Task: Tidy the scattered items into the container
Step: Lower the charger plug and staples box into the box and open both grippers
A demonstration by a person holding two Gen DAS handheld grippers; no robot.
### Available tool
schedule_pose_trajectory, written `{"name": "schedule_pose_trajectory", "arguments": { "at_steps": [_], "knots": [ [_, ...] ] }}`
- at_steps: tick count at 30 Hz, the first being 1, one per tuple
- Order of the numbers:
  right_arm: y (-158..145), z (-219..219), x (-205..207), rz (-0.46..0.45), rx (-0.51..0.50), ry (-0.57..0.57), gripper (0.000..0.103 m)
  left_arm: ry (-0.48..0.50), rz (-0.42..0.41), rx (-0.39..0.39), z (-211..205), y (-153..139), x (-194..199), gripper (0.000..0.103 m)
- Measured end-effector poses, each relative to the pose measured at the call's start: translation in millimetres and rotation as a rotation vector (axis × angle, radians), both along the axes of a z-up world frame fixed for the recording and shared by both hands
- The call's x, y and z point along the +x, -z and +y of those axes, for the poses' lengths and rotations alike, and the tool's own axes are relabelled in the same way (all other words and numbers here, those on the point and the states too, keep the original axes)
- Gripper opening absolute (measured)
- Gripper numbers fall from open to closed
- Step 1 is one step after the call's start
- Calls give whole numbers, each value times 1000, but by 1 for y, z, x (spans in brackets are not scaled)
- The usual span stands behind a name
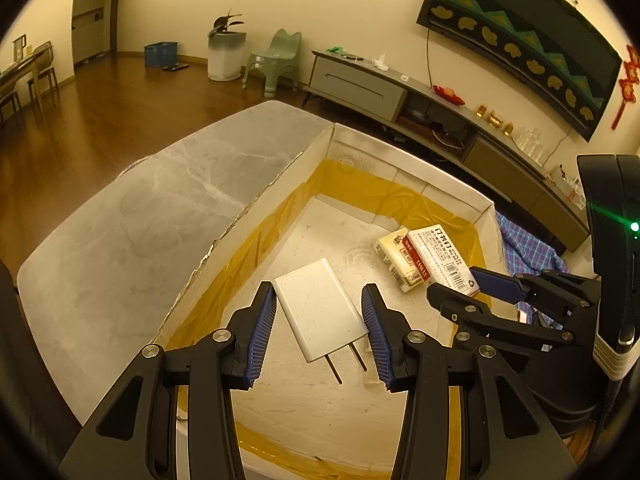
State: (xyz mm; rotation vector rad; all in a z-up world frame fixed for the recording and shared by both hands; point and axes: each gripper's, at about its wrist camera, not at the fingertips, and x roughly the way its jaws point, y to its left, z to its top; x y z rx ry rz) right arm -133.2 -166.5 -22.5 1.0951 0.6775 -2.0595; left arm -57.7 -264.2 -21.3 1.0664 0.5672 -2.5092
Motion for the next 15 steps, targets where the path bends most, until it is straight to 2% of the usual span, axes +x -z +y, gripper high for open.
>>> {"name": "schedule_pose_trajectory", "arguments": {
  "at_steps": [15],
  "knots": [
    [11, -4, -24, -31, 33, 35, 39, -5, -31, 20, -2, 7, -5, 47]
  ]
}}
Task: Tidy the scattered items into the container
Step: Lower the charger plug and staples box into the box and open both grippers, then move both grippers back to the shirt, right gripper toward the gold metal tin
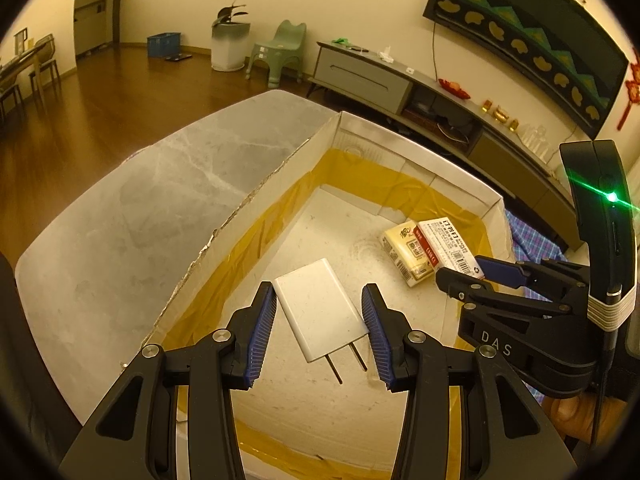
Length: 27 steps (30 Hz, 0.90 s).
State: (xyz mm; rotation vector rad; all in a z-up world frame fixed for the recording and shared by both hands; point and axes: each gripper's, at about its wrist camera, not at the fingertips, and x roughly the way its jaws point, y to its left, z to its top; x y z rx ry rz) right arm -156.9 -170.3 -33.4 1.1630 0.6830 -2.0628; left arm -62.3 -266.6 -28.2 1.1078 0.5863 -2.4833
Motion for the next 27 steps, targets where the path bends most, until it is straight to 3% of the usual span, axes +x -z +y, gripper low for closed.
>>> {"name": "schedule_pose_trajectory", "arguments": {
  "at_steps": [5, 27],
  "knots": [
    [1, 1, -2, -3, 1, 5, 39, 18, -14, 33, 0, 4, -3, 48],
    [-12, 13, 31, 9, -51, -32, 40, 18, 2, 11, 1, -3, -5, 53]
  ]
}}
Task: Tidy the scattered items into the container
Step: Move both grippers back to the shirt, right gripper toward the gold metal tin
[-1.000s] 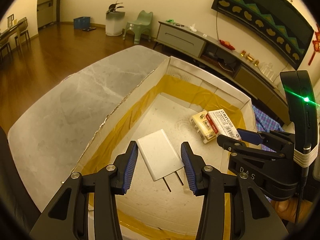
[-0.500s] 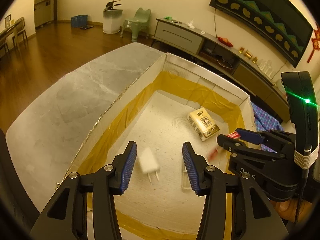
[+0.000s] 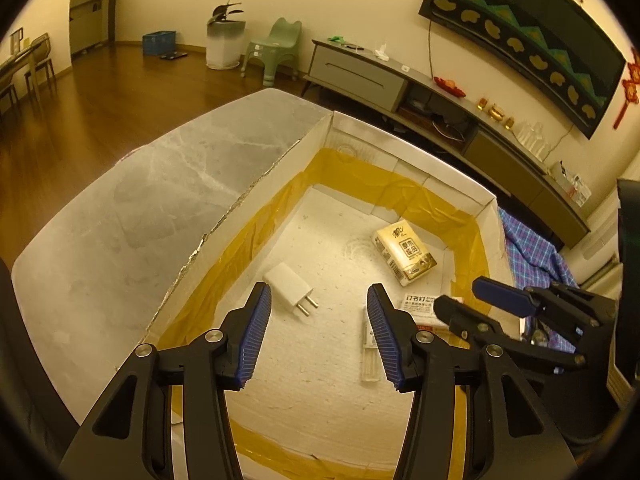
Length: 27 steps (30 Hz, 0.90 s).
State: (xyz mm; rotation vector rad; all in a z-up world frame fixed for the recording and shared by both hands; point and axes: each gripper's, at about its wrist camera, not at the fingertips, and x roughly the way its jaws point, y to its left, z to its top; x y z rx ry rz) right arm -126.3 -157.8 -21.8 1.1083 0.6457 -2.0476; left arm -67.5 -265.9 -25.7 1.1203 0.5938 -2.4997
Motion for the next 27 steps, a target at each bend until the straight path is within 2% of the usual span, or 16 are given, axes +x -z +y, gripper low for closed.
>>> {"name": "schedule_pose_trajectory", "arguments": {
  "at_steps": [4, 13, 19, 27],
  "knots": [
    [-2, 4, 9, -2, -16, -9, 40, -1, 4, 0, 1, -1, 0, 53],
    [-18, 16, 31, 84, -47, -25, 40, 16, 12, -10, 8, -5, -2, 53],
    [-28, 33, 41, 128, -78, 3, 40, 21, 39, -27, 17, -13, -1, 53],
    [-30, 77, 45, 201, -81, 93, 46, 84, 148, -164, 56, -42, 6, 53]
  ]
}}
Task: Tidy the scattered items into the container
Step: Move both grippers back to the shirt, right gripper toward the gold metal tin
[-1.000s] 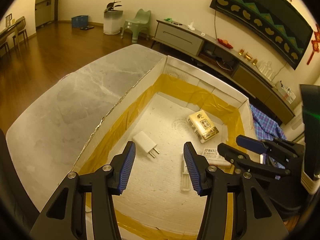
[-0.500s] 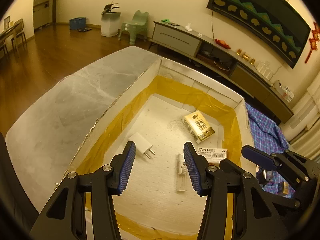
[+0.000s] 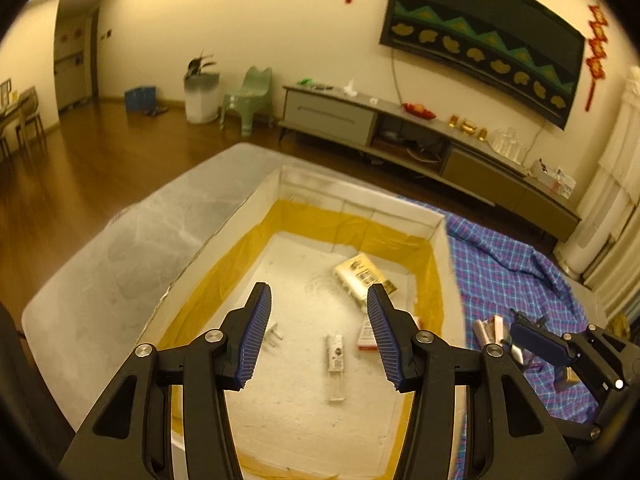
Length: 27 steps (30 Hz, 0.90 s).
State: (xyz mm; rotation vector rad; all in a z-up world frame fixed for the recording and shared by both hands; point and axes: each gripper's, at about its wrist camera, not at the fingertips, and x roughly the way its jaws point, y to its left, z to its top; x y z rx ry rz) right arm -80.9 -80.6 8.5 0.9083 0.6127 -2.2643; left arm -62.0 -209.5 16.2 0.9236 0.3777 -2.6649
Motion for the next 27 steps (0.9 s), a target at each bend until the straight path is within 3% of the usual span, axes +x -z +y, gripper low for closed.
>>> {"name": "schedule_pose_trajectory", "arguments": {
  "at_steps": [7, 15, 27],
  "knots": [
    [9, 63, -8, -11, -20, 125, 47, 131, 82, -116, 59, -18, 2, 53],
    [35, 146, -23, -21, 15, 286, 47, 282, 124, -171, 126, -23, 0, 53],
    [52, 230, -40, -62, 7, 419, 47, 414, 70, -209, 196, -3, -19, 53]
  ]
}}
